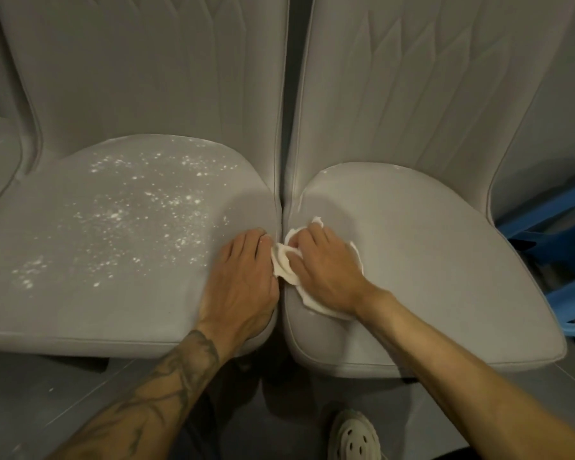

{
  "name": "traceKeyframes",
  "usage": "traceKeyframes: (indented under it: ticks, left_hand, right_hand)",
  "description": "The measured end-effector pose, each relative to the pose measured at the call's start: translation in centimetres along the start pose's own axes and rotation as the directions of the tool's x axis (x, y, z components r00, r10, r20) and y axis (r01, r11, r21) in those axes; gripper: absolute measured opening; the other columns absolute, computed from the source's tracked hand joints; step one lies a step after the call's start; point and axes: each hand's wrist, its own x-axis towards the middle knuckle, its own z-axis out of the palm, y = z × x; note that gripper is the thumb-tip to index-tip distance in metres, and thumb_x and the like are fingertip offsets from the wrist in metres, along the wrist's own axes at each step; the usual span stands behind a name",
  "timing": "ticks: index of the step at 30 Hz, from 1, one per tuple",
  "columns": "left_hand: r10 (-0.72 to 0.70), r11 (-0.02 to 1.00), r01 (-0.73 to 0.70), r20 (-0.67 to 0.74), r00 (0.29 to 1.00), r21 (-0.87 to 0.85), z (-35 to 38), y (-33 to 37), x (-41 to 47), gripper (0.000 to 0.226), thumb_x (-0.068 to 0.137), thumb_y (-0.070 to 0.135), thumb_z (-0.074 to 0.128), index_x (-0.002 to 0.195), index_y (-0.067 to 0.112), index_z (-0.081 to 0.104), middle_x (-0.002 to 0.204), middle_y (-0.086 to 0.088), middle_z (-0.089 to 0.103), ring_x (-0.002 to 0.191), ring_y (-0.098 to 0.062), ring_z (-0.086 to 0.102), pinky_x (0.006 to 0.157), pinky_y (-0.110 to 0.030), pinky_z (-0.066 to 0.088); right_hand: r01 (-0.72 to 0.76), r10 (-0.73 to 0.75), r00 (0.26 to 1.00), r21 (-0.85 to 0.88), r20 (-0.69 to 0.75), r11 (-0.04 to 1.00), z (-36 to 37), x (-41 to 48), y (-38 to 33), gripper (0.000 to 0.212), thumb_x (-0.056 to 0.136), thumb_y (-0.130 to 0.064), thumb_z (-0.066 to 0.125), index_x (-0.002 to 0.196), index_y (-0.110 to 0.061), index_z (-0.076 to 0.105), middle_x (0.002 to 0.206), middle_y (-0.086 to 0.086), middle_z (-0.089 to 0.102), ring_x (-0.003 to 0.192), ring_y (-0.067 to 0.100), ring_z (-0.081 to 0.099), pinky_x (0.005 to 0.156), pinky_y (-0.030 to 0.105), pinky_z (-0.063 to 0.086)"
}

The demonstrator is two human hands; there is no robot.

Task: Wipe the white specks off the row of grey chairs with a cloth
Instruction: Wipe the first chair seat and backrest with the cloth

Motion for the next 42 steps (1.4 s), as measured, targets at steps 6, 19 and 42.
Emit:
traceKeyframes:
  ticks: [6, 19, 42]
  left_hand:
    - [-0.040, 0.999, 0.043, 0.108, 0.993, -0.024, -1.1, 0.2, 0.1, 0.045, 0.101, 0.024, 0.029, 0.128, 0.004, 0.058, 0.126, -0.016, 0.060, 0.113, -0.032, 0.058, 0.103, -0.046, 0.047]
    - [0.008, 0.998, -0.018, 0.172, 0.985, 0.052, -1.6, 0.3, -0.3, 0.047, 0.102, 0.031, 0.044, 0.132, -0.003, 0.056, 0.131, -0.024, 0.059, 0.121, -0.039, 0.058, 0.109, -0.048, 0.044]
    - [-0.032, 0.999, 0.031, 0.047, 0.998, 0.014, 0.1, 0.0, -0.1, 0.040, 0.104, 0.038, 0.036, 0.123, 0.007, 0.052, 0.123, -0.018, 0.055, 0.109, -0.034, 0.052, 0.096, -0.048, 0.043]
  right_hand:
    - [-0.195, 0.195, 0.981, -0.064, -0.014, 0.979, -0.8, 2.3, -1.0, 0.038, 0.104, -0.037, 0.032, 0.123, -0.009, 0.051, 0.129, 0.013, 0.050, 0.122, 0.032, 0.045, 0.090, 0.046, 0.041]
    - [-0.140, 0.118, 0.972, -0.093, -0.205, 0.986, -1.8, -4.6, -5.5, 0.020, 0.098, -0.018, 0.051, 0.104, 0.000, 0.058, 0.101, 0.021, 0.062, 0.095, 0.039, 0.059, 0.092, 0.039, 0.031]
    - [-0.333, 0.341, 0.900, 0.076, -0.272, 0.940, 0.3, -10.8, -8.4, 0.021, 0.104, -0.039, 0.039, 0.104, -0.022, 0.051, 0.103, -0.002, 0.052, 0.088, 0.015, 0.046, 0.081, 0.033, 0.045]
